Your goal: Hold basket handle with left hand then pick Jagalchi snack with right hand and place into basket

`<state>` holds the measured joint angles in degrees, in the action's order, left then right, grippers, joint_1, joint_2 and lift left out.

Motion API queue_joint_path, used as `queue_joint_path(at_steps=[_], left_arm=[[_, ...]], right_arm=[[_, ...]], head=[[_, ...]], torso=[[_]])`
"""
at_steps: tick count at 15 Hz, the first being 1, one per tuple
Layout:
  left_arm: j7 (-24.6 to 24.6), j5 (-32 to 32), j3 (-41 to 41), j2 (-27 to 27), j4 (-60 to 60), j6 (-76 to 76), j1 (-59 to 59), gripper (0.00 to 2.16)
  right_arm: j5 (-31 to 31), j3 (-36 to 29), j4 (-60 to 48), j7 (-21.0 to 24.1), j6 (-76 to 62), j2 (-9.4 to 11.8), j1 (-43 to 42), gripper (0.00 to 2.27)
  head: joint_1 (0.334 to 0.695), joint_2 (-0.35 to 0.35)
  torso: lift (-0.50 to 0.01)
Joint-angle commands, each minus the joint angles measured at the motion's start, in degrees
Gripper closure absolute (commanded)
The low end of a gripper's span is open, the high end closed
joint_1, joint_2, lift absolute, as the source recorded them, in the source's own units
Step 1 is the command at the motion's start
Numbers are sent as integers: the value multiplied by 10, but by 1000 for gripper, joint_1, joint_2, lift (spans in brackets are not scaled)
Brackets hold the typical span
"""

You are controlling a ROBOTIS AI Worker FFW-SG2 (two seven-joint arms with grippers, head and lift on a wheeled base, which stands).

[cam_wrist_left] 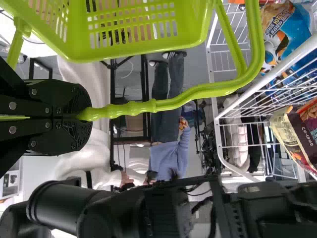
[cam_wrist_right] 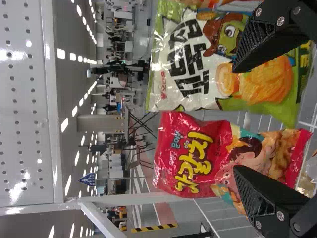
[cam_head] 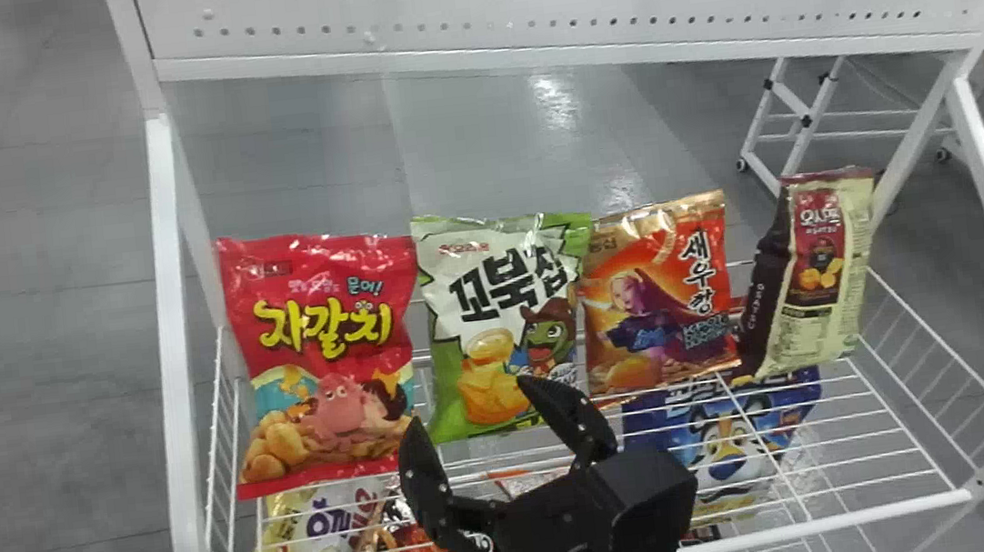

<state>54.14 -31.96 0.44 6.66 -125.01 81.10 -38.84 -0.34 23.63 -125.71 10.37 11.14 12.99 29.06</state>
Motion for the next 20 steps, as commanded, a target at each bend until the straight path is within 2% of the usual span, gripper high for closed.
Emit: queue_joint_path(at_steps=[1,8,17,20], left_arm=[[0,1,-1,3,4,2,4,1224],[4,-5,-4,9,19,6,19,1224],[10,-7,-4,13,16,6,18,1224],[9,-8,-4,13,17,6,18,1224]], right_arm=[[5,17,27,-1,10,-16,-36,127],[8,39,101,-13,71,-63,-136,127],[3,64,160,-22,127,-91,-216,164],[4,64,165,-22,152,-93,-225,228]], head=[[695,-168],[695,-46],[695,33],[695,52]], torso=[[-10],[-10],[-10],[-10]])
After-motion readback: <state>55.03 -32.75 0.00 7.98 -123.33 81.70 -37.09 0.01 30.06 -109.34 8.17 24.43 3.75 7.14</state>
